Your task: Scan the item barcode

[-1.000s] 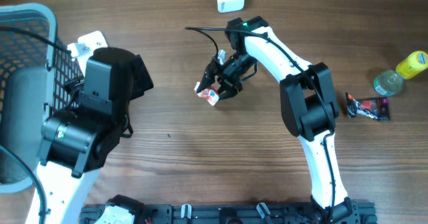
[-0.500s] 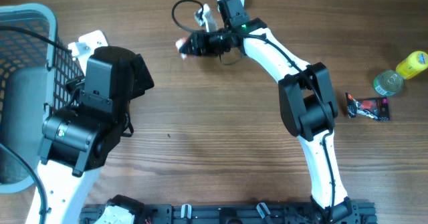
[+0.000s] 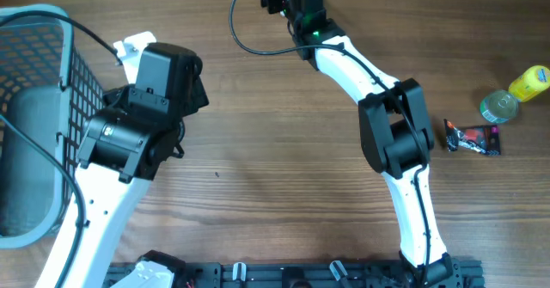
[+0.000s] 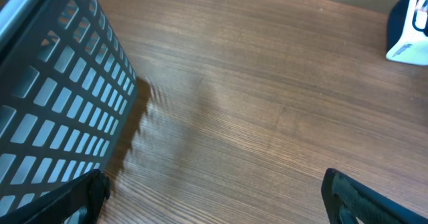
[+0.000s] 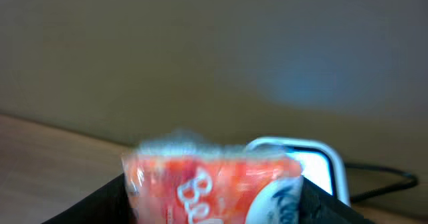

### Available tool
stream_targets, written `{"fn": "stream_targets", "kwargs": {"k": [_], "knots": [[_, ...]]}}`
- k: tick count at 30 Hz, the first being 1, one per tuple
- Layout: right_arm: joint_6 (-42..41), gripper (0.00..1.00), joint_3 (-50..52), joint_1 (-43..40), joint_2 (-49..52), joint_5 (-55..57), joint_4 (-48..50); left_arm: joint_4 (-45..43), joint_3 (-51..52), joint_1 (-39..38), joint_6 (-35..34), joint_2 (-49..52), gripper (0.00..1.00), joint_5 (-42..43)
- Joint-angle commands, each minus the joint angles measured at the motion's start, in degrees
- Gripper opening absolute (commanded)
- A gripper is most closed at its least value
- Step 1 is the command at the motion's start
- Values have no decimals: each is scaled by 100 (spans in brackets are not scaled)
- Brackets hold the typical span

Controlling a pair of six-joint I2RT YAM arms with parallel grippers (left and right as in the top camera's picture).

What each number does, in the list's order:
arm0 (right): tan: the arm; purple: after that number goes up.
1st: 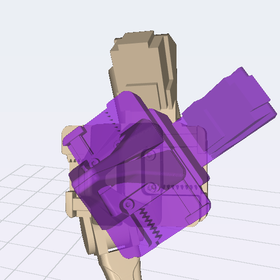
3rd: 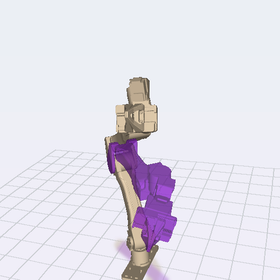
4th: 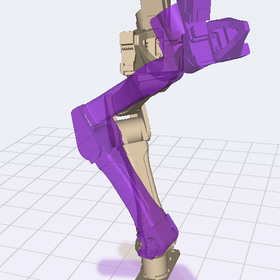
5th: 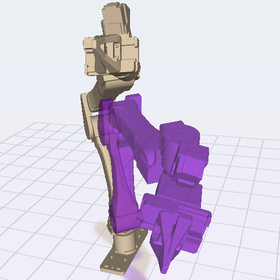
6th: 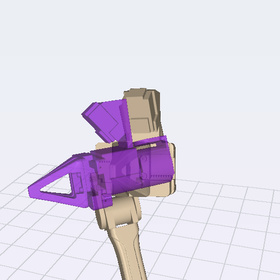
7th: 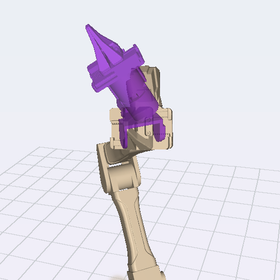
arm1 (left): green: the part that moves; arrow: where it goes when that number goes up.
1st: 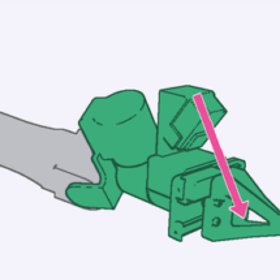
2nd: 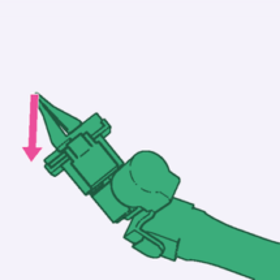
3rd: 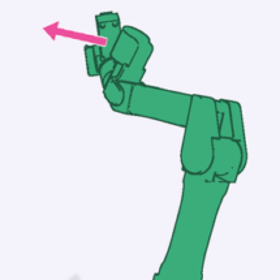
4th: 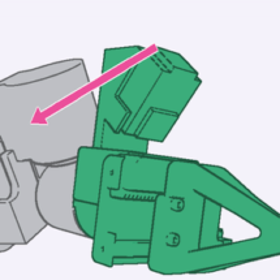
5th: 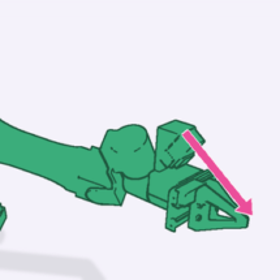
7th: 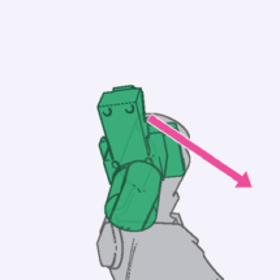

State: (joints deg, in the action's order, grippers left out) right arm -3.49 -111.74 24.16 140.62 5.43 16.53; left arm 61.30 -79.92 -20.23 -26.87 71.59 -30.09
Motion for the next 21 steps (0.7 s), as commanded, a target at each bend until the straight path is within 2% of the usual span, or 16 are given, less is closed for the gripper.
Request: {"fn": "stream_targets", "kwargs": {"k": [1,7,10,14,19,21], "knots": [[197,73,-31,-157,514,249,348,-22,9,22,-55,11,100,2],[199,69,-33,-223,844,234,839,-22,9,22,-55,11,100,0],[428,80,-33,-168,841,223,955,-22,9,22,-55,11,100,-160],[1276,95,-33,55,710,260,826,-24,11,22,-55,11,100,-216],[1298,100,-33,269,378,684,566,-55,11,22,-55,11,100,-212],[1300,100,-33,358,151,649,61,-57,9,22,-55,7,100,-214]]}}
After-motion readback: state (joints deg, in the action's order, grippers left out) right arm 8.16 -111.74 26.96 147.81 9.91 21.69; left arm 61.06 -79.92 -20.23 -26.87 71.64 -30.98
